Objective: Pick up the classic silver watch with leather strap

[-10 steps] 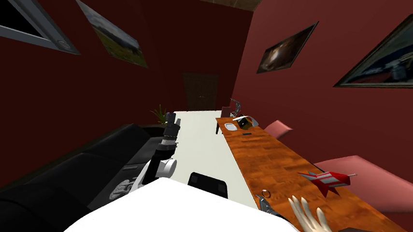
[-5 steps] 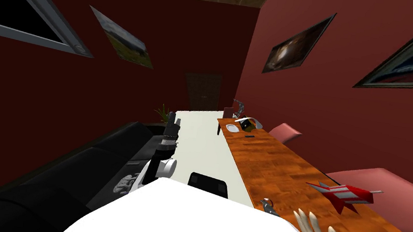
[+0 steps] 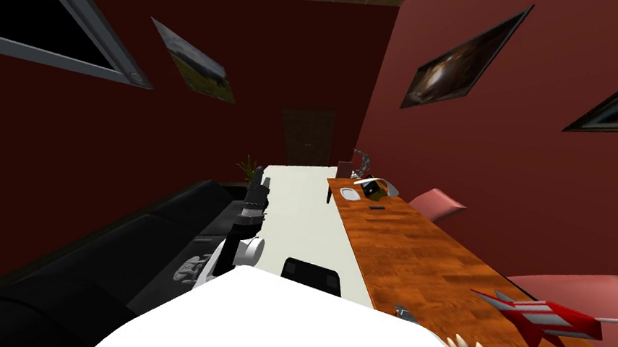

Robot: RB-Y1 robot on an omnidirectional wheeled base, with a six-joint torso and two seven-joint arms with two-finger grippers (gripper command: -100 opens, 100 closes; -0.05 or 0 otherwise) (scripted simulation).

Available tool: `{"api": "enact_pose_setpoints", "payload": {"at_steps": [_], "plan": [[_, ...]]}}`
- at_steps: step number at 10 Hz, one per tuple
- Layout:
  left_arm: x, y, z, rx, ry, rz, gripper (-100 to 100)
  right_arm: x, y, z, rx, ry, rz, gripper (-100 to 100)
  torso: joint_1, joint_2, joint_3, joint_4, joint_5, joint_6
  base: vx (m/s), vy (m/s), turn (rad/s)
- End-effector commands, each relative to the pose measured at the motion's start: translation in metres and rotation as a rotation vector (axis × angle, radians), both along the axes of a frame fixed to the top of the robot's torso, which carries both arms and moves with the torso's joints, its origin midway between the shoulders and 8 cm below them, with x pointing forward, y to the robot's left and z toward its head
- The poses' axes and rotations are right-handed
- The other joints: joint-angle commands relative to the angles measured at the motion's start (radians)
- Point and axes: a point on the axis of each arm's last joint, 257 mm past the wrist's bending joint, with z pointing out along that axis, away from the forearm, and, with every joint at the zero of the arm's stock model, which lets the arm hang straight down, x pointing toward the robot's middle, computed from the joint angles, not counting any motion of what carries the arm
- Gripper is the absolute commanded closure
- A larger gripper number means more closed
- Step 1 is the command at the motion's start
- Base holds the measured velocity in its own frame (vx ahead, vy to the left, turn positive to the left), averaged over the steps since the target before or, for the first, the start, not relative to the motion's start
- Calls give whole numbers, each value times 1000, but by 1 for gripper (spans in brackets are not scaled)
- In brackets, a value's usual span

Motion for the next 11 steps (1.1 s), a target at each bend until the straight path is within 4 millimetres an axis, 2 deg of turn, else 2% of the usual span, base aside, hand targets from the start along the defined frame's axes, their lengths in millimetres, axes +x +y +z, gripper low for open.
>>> {"api": "enact_pose_setpoints", "payload": {"at_steps": [1, 4, 5, 6, 11], "plan": [[0, 0, 0, 0, 0, 0, 0, -3, -10, 0, -35, 16, 38, -100, 0, 0, 0, 0, 0, 0, 33, -65, 108], [0, 0, 0, 0, 0, 0, 0, -3, -14, -1, -53, 21, 60, -100, 0, -1, -1, 0, 0, 0, 39, -47, 66], [0, 0, 0, 0, 0, 0, 0, -3, -15, -1, -55, 22, 61, 0, 2, 1, 0, 0, 0, 0, 0, 0, 0], [0, 0, 0, 0, 0, 0, 0, -1, -12, -5, -56, 20, 51, -100, 3, 2, 1, 0, 1, 0, -14, -26, 72], [0, 0, 0, 0, 0, 0, 0, 4, -3, -17, -56, 18, 27, -100, 2, 4, 2, 1, 0, 0, -29, -34, 51]]}}
